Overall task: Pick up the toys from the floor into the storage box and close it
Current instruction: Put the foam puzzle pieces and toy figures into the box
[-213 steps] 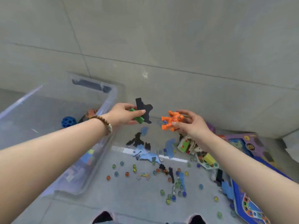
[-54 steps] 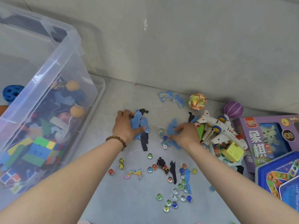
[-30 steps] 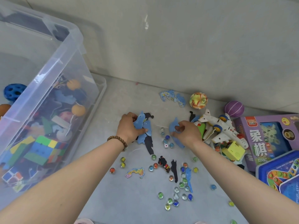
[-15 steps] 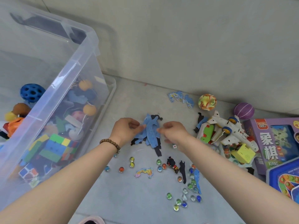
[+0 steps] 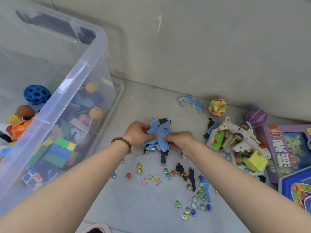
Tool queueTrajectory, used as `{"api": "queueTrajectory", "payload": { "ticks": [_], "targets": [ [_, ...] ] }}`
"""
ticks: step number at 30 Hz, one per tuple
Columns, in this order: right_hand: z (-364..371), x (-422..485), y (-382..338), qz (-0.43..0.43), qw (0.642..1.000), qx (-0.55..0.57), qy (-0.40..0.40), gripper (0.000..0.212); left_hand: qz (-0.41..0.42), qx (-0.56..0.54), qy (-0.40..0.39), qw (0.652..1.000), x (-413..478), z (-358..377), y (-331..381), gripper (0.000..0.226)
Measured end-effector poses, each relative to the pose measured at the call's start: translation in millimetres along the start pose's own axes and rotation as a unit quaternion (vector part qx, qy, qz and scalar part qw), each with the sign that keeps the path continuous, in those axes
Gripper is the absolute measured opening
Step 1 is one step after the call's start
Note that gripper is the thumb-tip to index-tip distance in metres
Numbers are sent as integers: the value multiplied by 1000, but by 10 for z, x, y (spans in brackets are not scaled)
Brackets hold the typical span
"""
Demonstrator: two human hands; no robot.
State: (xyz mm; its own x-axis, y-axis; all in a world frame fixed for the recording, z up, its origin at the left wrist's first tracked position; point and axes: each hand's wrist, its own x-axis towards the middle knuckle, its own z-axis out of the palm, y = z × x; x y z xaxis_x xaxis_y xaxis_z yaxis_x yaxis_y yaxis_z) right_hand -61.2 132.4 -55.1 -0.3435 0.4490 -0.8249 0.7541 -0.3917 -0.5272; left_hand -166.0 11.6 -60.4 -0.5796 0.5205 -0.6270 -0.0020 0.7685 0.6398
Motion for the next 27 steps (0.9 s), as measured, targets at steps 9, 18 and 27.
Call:
{"api": "queueTrajectory", "payload": {
  "ticks": [9,18,27],
  "targets": [
    [-149,-383,-256,-67,993,54,-79,19,0,-103,-32,994,-250,-161,295,23],
    [45,-1688,-1232,-242,960,27,-136,22,99,-239,6,966,-1387,-1378,891,34],
    [1051,-2212,-1743,-267,943,-47,-194,24,-48,-74,177,980,-2180,-2705,409,71]
  ]
}}
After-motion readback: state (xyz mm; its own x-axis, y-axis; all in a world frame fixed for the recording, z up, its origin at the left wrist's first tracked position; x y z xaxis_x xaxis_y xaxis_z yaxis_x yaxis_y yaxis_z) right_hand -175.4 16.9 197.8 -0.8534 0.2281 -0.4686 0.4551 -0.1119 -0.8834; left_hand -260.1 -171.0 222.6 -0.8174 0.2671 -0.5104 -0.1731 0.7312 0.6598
